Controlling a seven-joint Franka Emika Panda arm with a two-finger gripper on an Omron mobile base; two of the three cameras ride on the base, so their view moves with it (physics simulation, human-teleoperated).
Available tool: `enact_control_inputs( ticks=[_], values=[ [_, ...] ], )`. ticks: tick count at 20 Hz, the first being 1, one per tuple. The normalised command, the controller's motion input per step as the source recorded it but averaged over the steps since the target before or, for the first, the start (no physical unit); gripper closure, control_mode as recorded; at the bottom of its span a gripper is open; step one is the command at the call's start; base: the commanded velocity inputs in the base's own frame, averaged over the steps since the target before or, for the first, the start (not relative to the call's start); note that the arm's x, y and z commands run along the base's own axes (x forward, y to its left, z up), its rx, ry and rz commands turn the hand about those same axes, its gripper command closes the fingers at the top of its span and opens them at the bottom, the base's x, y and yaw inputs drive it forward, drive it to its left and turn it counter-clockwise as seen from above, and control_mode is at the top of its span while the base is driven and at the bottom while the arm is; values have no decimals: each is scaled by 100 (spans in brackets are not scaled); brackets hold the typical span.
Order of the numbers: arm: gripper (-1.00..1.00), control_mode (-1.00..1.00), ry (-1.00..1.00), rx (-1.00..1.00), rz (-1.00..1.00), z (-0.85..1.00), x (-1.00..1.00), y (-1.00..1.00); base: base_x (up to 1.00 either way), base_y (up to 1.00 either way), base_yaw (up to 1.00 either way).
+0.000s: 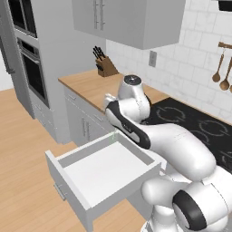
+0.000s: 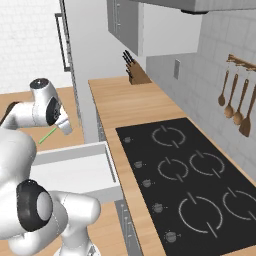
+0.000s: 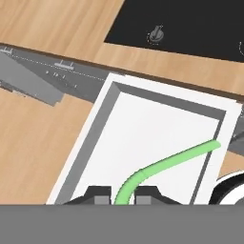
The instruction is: Take a straw from the drawer in front and place it inside the glass cup on the dining counter.
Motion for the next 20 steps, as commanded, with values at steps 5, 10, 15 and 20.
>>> enact_control_inputs(
  ticks=[5, 10, 15, 20],
  values=[
    [100, -100, 4, -24, 8, 76, -62, -40, 0, 0, 0],
    [100, -100, 7, -11, 8, 31, -57, -45, 0, 0, 0],
    [100, -100, 11, 0, 4, 1, -48, -47, 0, 0, 0],
    [100, -100, 12, 0, 0, 0, -16, -28, 0, 0, 0]
  ],
)
